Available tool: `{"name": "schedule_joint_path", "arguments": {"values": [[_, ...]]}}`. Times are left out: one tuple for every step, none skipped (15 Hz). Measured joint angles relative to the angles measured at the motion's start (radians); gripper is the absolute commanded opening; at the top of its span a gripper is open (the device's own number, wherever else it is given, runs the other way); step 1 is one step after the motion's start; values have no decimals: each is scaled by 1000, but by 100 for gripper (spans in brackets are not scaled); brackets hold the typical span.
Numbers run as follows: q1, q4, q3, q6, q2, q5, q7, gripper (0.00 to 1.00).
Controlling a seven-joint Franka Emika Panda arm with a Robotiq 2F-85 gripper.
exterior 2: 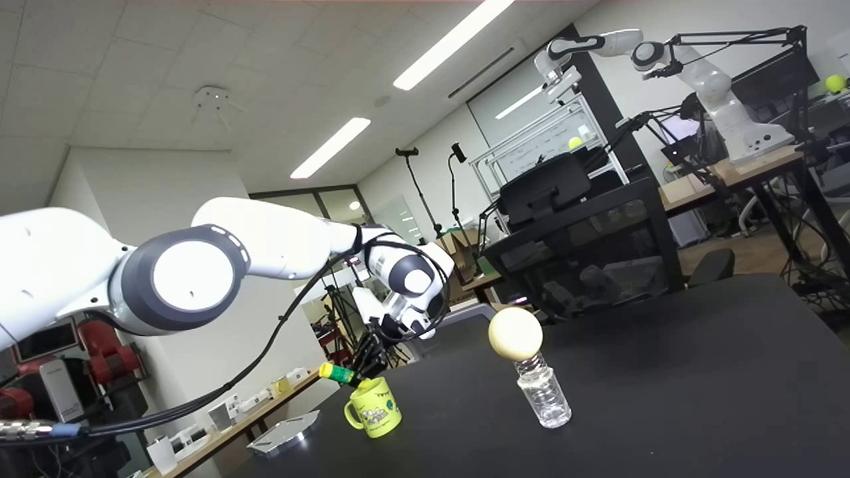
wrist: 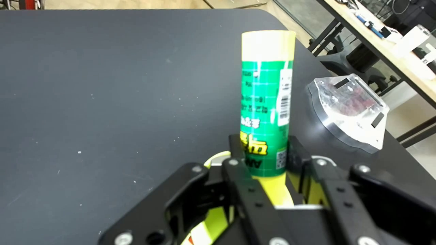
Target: Pick up the green glue stick from the table and place it in the light yellow cup.
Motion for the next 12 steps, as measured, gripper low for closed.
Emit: {"name": "schedule_joint_path", "arguments": {"values": [[-1, 6, 0, -6, 4, 1, 0, 73], [-1, 11, 0, -10, 7, 1, 0, 79], [-1, 18, 0, -15, 9, 1, 0, 85], [-1, 24, 0, -21, 10, 2, 0, 93], [-1, 32, 0, -26, 10, 2, 0, 98], [-1, 42, 1, -28, 10, 2, 0, 100], [0, 54, 1, -29, 8, 2, 0, 100], [1, 66, 2, -29, 5, 2, -1, 100], [2, 75, 2, -29, -3, 2, -2, 100], [4, 82, 3, -28, -16, 2, -4, 100], [4, 87, 4, -27, -31, 2, -10, 100], [4, 88, 5, -26, -48, 2, -13, 100]]}}
